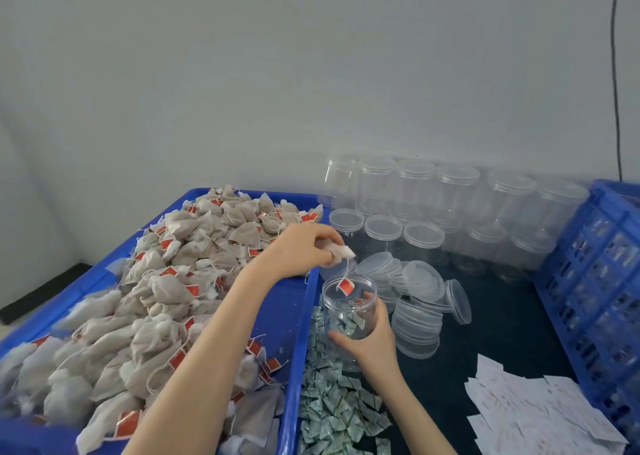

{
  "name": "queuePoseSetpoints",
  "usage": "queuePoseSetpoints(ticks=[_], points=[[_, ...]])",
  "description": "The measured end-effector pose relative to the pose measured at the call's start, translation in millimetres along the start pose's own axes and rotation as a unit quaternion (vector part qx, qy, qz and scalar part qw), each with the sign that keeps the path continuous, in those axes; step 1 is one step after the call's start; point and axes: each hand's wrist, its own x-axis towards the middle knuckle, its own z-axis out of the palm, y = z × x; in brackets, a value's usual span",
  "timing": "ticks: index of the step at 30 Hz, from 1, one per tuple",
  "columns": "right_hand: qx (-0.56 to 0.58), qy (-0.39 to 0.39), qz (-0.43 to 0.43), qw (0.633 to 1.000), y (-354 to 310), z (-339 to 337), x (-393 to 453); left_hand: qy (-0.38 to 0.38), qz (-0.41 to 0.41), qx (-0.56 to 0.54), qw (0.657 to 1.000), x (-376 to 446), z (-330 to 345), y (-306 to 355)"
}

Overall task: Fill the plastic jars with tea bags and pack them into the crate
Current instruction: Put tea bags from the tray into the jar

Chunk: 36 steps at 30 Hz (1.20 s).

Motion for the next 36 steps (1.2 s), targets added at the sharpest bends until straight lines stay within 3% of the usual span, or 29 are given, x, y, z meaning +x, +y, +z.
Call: queuePoseSetpoints(ticks=[4,8,16,21,25,27,29,31,34,36], points=[[0.003,-0.002,-0.013,1.0,-4,1,3,-0.093,0.042,0.058,0.993,0,15,7],[0.009,-0.006,-0.024,1.0,-11,5,4,-0.15,0.053,0.047,0.986,0,20,4],[0.008,-0.009,-0.026,1.0,-20,8,5,-0.127,0.036,-0.092,0.987,6,8,-18],[0.008,-0.015,-0.043,0.999,-18,8,7,-0.043,0.003,-0.154,0.987,8,-7,-40],[-0.001,-0.023,-0.045,0.999,-13,7,6,0.065,-0.137,0.053,0.987,12,-7,-78],[-0.003,-0.022,-0.046,0.999,-12,8,6,0.002,-0.206,0.124,0.971,12,-2,-96],[-0.004,-0.022,-0.046,0.999,-12,8,6,-0.103,-0.236,0.15,0.954,10,8,-107],[-0.002,-0.021,-0.044,0.999,-12,8,5,-0.162,-0.27,0.202,0.927,6,19,-116],[0.001,-0.021,-0.04,0.999,-12,9,3,-0.172,-0.305,0.305,0.885,3,27,-123],[0.006,-0.021,-0.034,0.999,-13,10,2,-0.124,-0.291,0.372,0.872,4,28,-125]])
